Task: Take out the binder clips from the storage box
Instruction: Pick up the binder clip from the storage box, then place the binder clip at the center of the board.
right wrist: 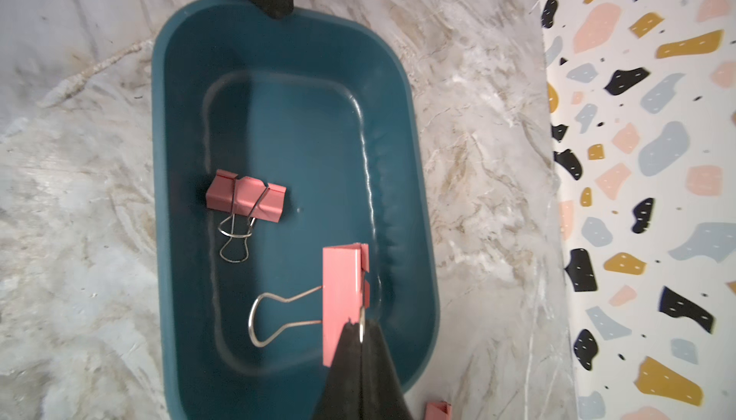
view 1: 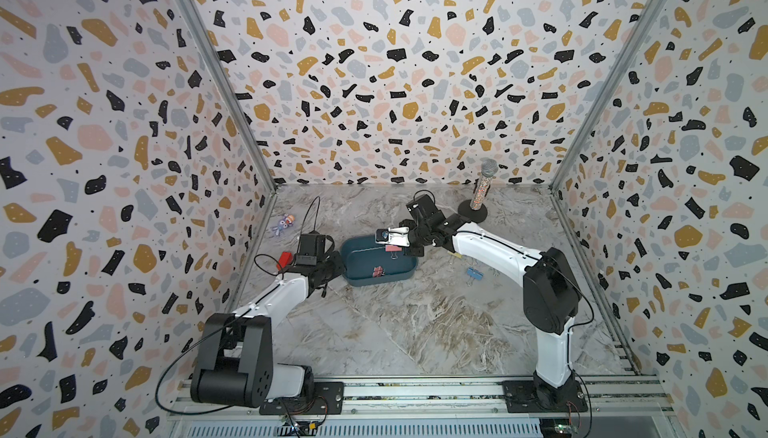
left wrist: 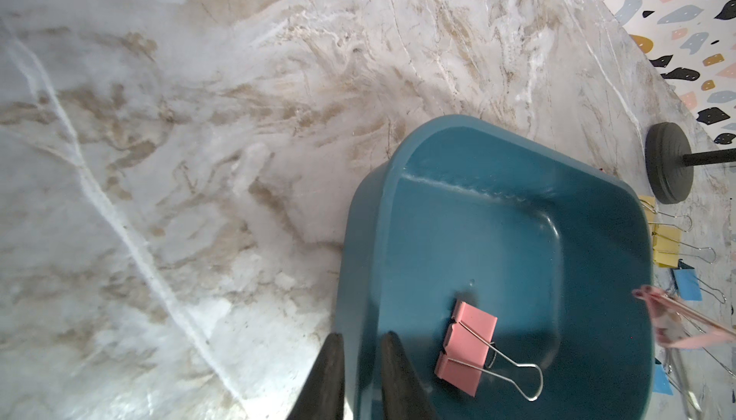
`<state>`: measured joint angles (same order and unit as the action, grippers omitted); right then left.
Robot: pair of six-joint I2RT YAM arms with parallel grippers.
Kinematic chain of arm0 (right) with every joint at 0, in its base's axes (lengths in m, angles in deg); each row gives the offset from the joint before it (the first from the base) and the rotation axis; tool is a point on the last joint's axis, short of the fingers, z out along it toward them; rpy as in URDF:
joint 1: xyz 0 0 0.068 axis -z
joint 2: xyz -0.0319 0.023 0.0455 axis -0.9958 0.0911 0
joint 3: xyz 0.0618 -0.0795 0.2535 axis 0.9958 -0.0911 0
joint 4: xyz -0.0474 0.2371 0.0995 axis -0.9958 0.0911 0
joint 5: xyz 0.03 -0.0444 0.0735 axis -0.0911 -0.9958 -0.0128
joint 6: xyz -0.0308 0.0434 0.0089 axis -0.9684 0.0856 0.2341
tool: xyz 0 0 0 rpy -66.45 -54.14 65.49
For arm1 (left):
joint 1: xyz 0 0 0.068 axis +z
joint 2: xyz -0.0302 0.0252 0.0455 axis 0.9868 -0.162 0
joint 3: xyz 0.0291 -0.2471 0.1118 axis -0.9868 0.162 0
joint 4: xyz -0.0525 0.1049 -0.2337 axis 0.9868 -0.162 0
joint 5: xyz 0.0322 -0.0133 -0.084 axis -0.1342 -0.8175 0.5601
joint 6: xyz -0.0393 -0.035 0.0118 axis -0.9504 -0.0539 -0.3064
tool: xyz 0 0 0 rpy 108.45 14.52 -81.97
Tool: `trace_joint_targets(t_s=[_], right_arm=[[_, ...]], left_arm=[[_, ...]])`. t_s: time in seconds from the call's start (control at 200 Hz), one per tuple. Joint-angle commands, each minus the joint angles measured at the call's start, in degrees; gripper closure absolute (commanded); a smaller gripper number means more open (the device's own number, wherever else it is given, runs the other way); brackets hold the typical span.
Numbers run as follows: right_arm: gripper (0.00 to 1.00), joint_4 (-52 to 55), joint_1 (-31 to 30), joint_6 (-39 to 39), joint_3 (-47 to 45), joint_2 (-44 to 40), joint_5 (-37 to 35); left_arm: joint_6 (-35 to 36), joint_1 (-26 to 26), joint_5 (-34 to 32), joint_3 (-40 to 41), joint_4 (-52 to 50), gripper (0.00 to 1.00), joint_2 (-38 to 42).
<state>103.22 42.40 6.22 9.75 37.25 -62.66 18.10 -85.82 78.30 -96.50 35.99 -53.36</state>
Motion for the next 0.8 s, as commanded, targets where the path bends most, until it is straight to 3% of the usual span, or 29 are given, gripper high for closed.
trace_joint_targets(t_s=[0.0,0.345,0.796], right_arm=[[1.0,-1.17,2.09,0.45,-2.24,-5.53,-1.12],[1.0,-3.01,9.08,0.8,-10.43,-13.18,-2.4],[1.0,-7.49,10.93,0.89,-15.34,-10.74,-3.34]], left_arm=[[0.49,0.14,-0.49,0.72,-0.24,0.79,1.5],[0.6,0.14,-0.77,0.81,-0.77,0.79,1.86],[0.41,0.14,-0.77,1.12,-1.11,0.79,2.65]])
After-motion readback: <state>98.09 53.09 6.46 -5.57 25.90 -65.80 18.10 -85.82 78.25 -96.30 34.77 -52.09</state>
